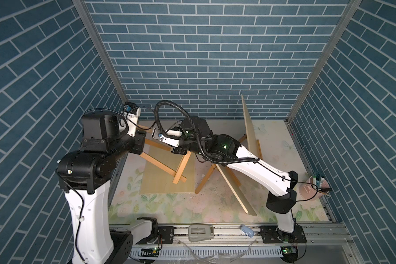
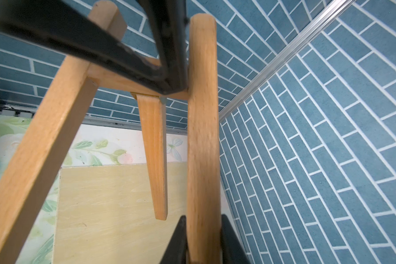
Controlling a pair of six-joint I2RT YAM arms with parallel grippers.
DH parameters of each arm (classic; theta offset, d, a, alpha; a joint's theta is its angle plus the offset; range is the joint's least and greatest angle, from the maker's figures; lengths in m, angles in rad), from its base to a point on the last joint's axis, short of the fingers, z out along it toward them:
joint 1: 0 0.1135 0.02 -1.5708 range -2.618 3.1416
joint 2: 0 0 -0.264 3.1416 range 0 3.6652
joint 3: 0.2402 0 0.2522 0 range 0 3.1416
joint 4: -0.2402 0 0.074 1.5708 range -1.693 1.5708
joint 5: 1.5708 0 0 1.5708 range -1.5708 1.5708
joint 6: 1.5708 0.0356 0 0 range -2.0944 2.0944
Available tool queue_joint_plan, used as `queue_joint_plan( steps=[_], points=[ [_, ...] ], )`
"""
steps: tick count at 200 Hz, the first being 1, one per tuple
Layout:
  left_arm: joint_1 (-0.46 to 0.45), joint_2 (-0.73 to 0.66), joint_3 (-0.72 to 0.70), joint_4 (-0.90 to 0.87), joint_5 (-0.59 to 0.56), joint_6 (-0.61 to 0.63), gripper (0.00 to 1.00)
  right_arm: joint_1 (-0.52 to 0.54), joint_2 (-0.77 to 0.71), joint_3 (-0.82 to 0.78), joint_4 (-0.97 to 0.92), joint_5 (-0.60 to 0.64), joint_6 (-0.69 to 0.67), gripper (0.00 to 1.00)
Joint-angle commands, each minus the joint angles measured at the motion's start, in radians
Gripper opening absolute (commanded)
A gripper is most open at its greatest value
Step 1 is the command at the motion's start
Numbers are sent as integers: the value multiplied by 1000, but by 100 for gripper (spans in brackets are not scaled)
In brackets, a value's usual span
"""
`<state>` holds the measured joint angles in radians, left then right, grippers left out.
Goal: Disassemble the easel
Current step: Place the easel at the corner of the board.
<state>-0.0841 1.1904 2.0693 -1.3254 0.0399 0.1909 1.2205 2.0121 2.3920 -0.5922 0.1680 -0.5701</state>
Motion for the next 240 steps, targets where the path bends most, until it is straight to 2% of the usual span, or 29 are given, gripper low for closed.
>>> queue_joint_plan(
  steps=[1,28,53,80,113,145,188,240],
  points=[
    [-5,-21,-9,58,29,-33,52,-12,-37,31,88,-19,78,0],
    [-5,-64,-11,121,26,-54,55,-21,-61,32,110,-14,97,0],
    [-4,-112,-24,187,-26,-81,55,-30,-81,30,123,19,96,0],
    [-4,-180,-54,271,-143,-126,55,-52,-128,4,145,38,123,0],
    [-4,-229,-87,317,-341,-171,55,-92,-230,-45,190,6,189,0],
    [-5,-215,-86,294,-395,-214,54,-144,-324,-57,191,34,214,0],
    [-5,-175,-101,312,-365,-244,53,-230,-503,-141,192,232,234,0],
    [-5,-100,-145,360,-293,-269,50,-334,-710,-287,116,629,165,0]
  ],
)
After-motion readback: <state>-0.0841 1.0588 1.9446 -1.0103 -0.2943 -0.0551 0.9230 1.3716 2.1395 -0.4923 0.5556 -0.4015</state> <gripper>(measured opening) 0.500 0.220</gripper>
